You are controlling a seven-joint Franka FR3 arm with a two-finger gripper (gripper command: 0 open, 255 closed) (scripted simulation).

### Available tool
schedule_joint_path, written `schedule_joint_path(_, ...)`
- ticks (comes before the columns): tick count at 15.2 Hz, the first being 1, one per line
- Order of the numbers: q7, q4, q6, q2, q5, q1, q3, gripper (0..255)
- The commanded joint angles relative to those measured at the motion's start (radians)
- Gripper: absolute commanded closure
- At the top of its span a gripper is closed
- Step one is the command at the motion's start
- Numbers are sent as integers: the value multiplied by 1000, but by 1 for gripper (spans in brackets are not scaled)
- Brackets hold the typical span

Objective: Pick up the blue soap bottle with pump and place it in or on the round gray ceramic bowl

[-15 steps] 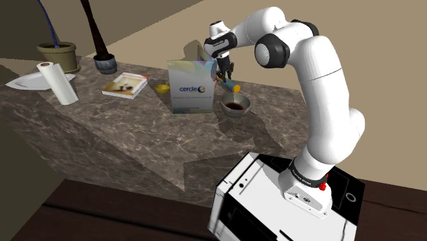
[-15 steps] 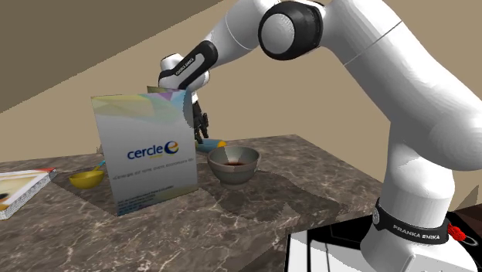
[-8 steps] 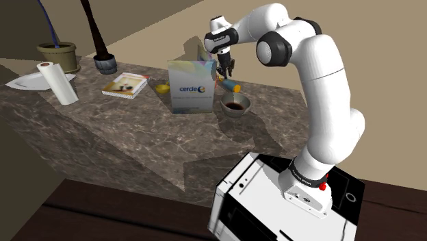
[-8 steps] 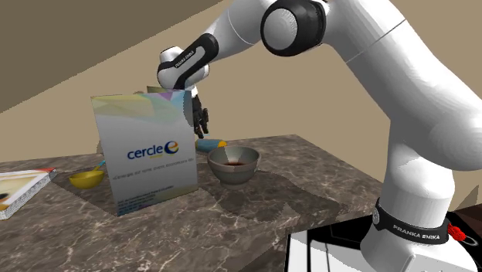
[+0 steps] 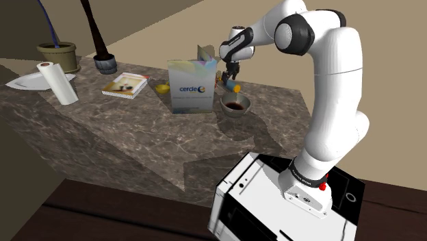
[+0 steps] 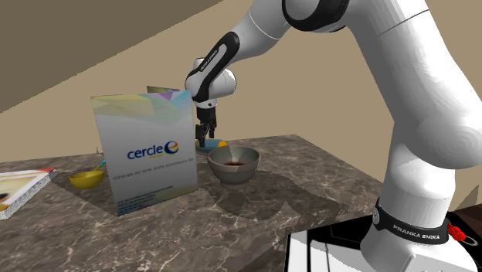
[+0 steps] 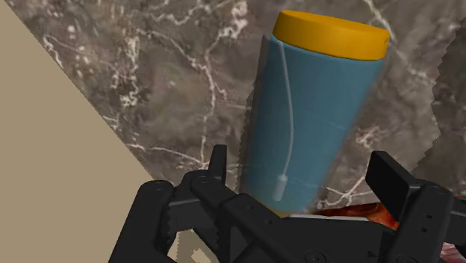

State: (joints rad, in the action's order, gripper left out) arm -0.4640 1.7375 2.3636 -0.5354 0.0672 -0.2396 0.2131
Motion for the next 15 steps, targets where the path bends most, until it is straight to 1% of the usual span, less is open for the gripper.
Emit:
schedule_joint_path(1, -5, 3, 22, -17, 5, -4, -4, 0)
schedule_joint_path(2, -7, 1, 36, -32, 8, -6, -6, 0)
schedule_joint_path(10, -7, 1, 36, -32, 8, -6, -6, 0)
schedule_joint_path(11, -7, 1, 36, -32, 8, -6, -6, 255)
schedule_joint_path(15, -7, 1, 36, -32, 8, -6, -6, 255)
